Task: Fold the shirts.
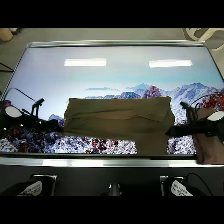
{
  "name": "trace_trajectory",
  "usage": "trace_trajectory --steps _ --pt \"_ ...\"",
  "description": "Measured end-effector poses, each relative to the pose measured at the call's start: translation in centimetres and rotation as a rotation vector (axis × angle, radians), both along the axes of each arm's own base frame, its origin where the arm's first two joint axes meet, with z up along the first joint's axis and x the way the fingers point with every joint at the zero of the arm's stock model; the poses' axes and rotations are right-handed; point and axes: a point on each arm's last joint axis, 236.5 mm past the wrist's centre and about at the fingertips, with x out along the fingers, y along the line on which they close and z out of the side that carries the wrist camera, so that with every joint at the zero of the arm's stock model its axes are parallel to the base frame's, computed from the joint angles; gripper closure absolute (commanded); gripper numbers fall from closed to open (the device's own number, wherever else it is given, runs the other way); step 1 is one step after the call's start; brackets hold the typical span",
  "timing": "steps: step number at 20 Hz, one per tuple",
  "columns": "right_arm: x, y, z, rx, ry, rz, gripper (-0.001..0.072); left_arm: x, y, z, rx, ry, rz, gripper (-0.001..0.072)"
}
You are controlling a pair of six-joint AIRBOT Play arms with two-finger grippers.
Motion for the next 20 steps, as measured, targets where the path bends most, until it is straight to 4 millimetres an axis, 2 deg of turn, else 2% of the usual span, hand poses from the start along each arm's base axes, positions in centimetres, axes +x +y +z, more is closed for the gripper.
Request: trace_trajectory --steps 4,6,9,12,13,14,15,16,18,19,20 --pt "8.3 -2.2 4.4 -0.017 -0.197 -0.06 0.0687 6.1 0.8 3.7 0.004 -0.102 0.043 0.0688" --pt "12.3 -2.8 5.5 -0.011 -0.255 -0.078 0.0686 9.5 1.1 4.5 -0.007 -0.127 0.066 0.0688" --pt "17.1 -2.7 4.8 -0.006 -0.291 -0.077 0.0684 14.2 0.7 4.7 -0.051 -0.141 0.102 0.0687" --pt "20.2 -2.6 2.7 -0.008 -0.292 -0.109 0.0683 17.2 0.1 3.1 -0.093 -0.102 0.145 0.0684" --pt "20.6 -2.6 1.8 -0.01 -0.276 -0.126 0.0652 17.7 -0.1 2.2 -0.103 -0.077 0.162 0.0623" --pt "20.9 -2.8 1.1 -0.015 -0.263 -0.137 0.0479 18.0 -0.3 1.3 -0.109 -0.053 0.173 0.0414" --pt "21.2 -3.1 0.3 -0.028 -0.256 -0.143 0.0174 18.2 -0.6 0.6 -0.12 -0.033 0.183 0.0066" --pt "21.3 -3.3 -0.2 -0.035 -0.249 -0.143 0.0009 18.4 -0.9 0.0 -0.132 -0.017 0.192 0.0026" --pt "21.3 -3.6 -0.2 -0.061 -0.266 -0.099 -0.0001 18.7 -1.2 -0.1 -0.151 -0.003 0.2 0.0044" --pt "20.9 -4.0 -0.4 -0.087 -0.261 -0.066 -0.0001 18.9 -1.2 0.2 -0.157 -0.007 0.204 0.0093" --pt "20.2 -5.0 -0.8 -0.129 -0.24 -0.04 -0.0002 19.1 -1.0 0.7 -0.16 -0.015 0.207 0.0102"
